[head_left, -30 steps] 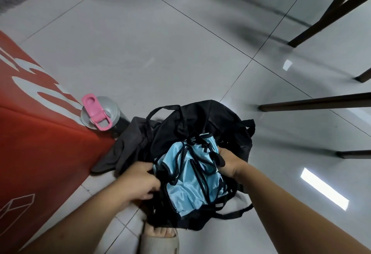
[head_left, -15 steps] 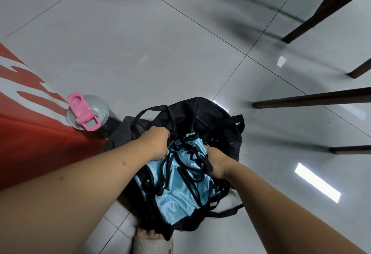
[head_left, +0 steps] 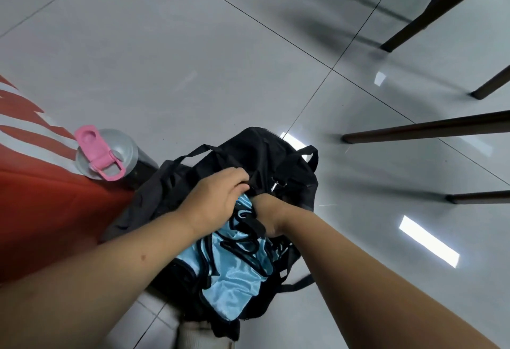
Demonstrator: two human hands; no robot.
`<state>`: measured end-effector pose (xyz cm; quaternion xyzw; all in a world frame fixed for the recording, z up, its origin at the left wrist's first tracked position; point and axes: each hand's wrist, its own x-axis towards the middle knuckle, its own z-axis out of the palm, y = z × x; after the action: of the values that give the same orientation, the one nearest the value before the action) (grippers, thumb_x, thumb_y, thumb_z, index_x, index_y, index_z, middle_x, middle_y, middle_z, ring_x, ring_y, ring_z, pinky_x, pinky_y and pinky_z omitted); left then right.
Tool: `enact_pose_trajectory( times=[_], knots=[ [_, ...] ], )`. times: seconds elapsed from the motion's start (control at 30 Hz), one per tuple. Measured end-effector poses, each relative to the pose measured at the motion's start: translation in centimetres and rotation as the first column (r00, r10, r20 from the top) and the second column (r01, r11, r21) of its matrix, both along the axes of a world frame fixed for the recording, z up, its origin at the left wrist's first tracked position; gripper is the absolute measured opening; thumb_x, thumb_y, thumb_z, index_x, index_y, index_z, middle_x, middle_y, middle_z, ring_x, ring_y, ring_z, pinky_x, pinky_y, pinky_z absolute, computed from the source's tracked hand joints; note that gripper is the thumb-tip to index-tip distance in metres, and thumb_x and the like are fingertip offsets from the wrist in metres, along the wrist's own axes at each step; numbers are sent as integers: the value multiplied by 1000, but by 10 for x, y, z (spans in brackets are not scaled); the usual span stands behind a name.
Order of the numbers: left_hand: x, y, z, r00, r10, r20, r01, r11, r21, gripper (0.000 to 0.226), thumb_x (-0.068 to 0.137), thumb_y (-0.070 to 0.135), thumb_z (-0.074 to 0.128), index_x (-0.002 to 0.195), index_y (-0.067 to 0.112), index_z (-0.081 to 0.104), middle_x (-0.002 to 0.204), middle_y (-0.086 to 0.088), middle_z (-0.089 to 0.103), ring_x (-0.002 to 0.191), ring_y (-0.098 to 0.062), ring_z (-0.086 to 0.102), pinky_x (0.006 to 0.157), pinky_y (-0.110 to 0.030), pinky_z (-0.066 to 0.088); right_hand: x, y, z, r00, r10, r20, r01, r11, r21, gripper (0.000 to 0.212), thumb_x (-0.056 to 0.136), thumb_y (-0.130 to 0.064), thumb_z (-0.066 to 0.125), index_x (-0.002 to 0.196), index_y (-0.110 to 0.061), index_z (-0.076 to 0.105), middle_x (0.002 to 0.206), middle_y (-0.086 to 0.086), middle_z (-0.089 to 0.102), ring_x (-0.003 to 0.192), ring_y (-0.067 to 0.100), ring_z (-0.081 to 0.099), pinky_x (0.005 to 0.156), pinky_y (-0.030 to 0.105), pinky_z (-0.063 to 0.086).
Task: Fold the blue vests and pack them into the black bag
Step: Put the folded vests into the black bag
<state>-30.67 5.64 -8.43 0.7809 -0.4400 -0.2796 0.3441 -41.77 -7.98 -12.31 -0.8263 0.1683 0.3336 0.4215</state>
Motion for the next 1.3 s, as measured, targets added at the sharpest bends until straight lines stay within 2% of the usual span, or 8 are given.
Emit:
enact_pose_trajectory(
  times=[0.1, 0.2, 0.37, 0.63, 0.93, 1.03, 1.17, 1.3],
  knots=[
    [-14, 12, 12, 999, -8, 38, 12, 995, -96, 20, 100, 30, 51, 95, 13, 60, 83, 5, 54, 79, -16, 52, 72, -29, 45, 0, 1, -5, 999, -41, -1, 41, 997, -69, 24, 89, -38, 62, 91, -14, 61, 91, 6, 65, 88, 26, 62, 85, 40, 55],
    [-14, 28, 14, 937, -28, 349, 23, 1000, 18, 8, 91, 17, 66, 95, 19, 59, 84, 8, 51, 81, -18, 49, 74, -35, 46, -8, 9, -9, 958, -275, 83, 275, 961, 10, 28, 80, -42, 60, 97, -21, 66, 94, 0, 69, 94, 23, 66, 89, 43, 56],
    [6, 54, 19, 840, 131, 526, -362, 858, 364, 57, 58, 21, 89, 102, 19, 53, 96, -5, 52, 92, -32, 53, 74, -47, 49, -21, 9, -10, 895, -434, 104, 437, 900, 3, 10, 88, -30, 66, 89, -24, 59, 89, -1, 64, 88, 19, 61, 81, 39, 54],
    [1, 81, 10, 844, 355, 402, -534, 622, 572, 45, 79, 26, 75, 112, 18, 45, 108, -12, 56, 105, -38, 56, 79, -46, 53, -31, 7, -9, 584, -812, 0, 787, 566, 246, 12, 85, -18, 70, 96, -17, 72, 93, 3, 76, 91, 25, 72, 81, 42, 63],
    [19, 33, 29, 873, 179, 454, -413, 767, 491, 22, 80, 9, 62, 100, 16, 57, 100, -6, 55, 97, -33, 59, 75, -42, 49, -37, -1, -11, 200, -970, -135, 967, 173, 189, 10, 80, -5, 69, 89, -2, 67, 90, 20, 71, 81, 35, 69, 71, 46, 59],
    [27, 15, 31, 832, 285, 476, -464, 828, 316, 23, 80, 8, 63, 102, 14, 59, 100, -8, 53, 97, -34, 56, 69, -43, 47, -38, 1, -10, 18, -981, -192, 991, -8, 135, 7, 86, 7, 60, 91, 3, 63, 93, 21, 68, 82, 37, 68, 73, 46, 58],
    [18, 7, 11, 749, 554, 362, -662, 647, 379, 44, 88, 39, 68, 114, 10, 46, 115, -16, 56, 107, -42, 57, 78, -48, 51, -35, 9, -5, -106, -945, -309, 963, -175, 206, 13, 90, 7, 58, 101, 6, 63, 101, 26, 70, 88, 43, 72, 80, 59, 59],
    [7, 23, -21, 773, 567, 286, -606, 526, 597, 40, 95, 39, 60, 119, 11, 45, 119, -17, 61, 109, -41, 61, 84, -46, 52, -33, 10, -2, -85, -940, -330, 942, -184, 281, 19, 93, 5, 56, 108, 6, 67, 108, 29, 71, 97, 48, 71, 82, 66, 56]
  ],
)
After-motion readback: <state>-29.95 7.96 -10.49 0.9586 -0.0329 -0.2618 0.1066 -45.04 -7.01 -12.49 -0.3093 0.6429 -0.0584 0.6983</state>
